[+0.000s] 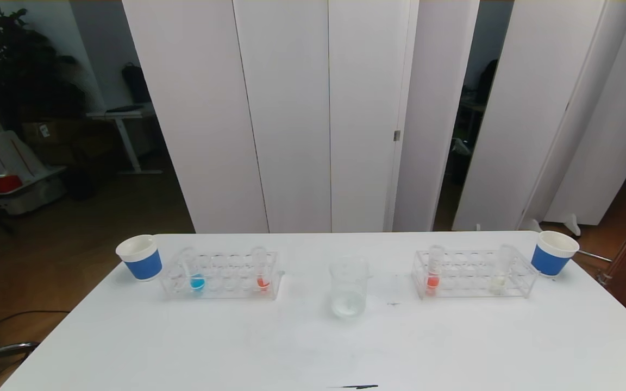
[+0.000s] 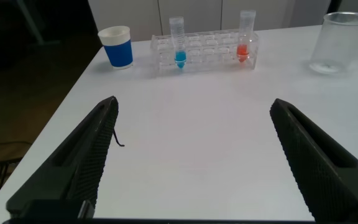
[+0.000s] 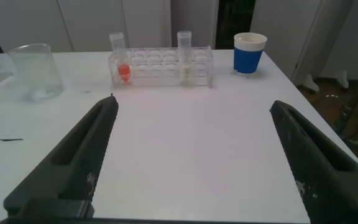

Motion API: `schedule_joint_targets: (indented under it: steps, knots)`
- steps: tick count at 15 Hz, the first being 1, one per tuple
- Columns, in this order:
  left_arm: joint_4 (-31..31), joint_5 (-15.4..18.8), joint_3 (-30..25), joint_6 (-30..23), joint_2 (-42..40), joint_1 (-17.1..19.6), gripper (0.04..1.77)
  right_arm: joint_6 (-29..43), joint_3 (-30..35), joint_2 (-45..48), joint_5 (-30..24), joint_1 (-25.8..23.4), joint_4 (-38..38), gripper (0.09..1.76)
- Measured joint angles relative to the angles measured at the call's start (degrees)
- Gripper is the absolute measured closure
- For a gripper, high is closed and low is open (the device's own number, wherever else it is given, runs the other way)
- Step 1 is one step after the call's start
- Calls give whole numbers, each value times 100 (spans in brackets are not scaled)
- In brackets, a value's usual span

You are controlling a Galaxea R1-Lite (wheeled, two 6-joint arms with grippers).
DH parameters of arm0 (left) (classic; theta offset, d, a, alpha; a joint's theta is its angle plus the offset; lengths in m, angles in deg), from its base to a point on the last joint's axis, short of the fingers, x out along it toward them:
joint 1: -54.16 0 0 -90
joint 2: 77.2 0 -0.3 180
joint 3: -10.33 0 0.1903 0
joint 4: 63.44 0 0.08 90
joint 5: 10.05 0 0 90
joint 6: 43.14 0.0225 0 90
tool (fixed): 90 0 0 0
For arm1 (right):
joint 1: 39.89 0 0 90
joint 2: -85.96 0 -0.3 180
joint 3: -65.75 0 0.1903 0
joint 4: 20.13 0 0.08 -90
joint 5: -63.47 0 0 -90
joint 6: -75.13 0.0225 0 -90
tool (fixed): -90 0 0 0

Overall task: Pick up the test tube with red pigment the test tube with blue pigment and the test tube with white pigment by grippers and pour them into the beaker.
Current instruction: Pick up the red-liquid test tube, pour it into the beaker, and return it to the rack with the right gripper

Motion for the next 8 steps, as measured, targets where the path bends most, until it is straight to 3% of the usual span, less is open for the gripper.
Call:
schedule_joint_targets:
  steps: [4, 8]
  knots:
    - [0, 0, 0, 0, 2, 0, 7, -39, -283, -29, 0, -11, 155, 10]
    - [0, 0, 0, 0, 0, 0, 7, -17, -1414, -594, -60, 2, 436, 10]
